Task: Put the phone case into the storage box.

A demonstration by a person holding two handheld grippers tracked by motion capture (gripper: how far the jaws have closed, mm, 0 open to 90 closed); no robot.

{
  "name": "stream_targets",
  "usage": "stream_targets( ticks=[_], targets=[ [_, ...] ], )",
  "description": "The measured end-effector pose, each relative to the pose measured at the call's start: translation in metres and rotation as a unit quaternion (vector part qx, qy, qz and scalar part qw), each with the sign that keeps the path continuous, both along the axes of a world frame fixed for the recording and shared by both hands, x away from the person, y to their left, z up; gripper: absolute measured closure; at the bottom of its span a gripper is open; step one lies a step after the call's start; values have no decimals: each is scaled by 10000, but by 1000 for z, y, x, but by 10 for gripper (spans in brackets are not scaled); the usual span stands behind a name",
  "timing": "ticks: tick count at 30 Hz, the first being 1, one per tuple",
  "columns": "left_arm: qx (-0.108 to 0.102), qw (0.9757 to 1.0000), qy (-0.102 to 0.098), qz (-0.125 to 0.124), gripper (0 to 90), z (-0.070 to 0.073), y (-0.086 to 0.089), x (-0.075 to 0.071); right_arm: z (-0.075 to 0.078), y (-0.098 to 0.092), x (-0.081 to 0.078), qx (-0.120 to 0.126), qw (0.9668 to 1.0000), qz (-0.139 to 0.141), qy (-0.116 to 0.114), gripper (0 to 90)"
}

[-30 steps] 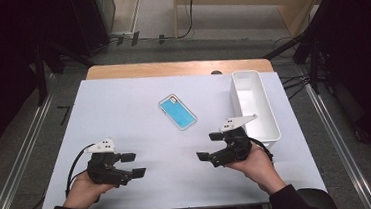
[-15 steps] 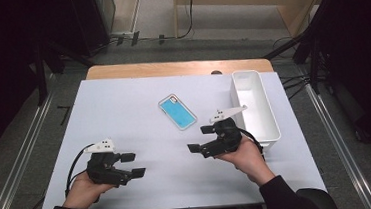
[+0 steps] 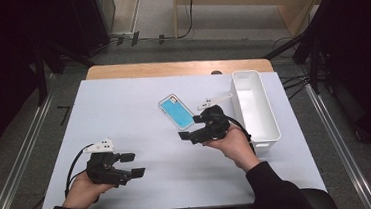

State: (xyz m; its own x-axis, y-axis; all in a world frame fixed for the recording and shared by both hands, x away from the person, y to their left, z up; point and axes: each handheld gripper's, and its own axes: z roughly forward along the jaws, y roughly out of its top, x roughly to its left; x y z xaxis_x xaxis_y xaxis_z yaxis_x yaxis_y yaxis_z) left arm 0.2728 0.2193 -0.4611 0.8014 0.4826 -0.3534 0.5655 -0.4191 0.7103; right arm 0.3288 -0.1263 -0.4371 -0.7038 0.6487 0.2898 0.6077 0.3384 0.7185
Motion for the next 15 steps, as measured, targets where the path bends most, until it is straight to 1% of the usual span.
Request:
stream_targets(
  ticks=[5,6,7,10,13,15],
  targets=[
    [-18,10000,5,10,235,0,0,0,-1,3,12,-17,10000,-73,25,132],
    [-16,10000,3,9,235,0,0,0,-1,3,12,-17,10000,-73,25,132],
    [-26,10000,-6,5,235,-1,0,0,-2,5,16,-54,9999,-135,49,132],
    [-12,10000,-2,2,235,0,0,0,-3,7,18,-100,9999,-122,31,132],
    [-10,10000,-1,6,235,-1,0,0,-6,11,26,-161,9997,-152,73,132],
    [-5,10000,4,1,235,-1,0,0,-6,12,27,-164,9997,-159,96,132]
  ],
)
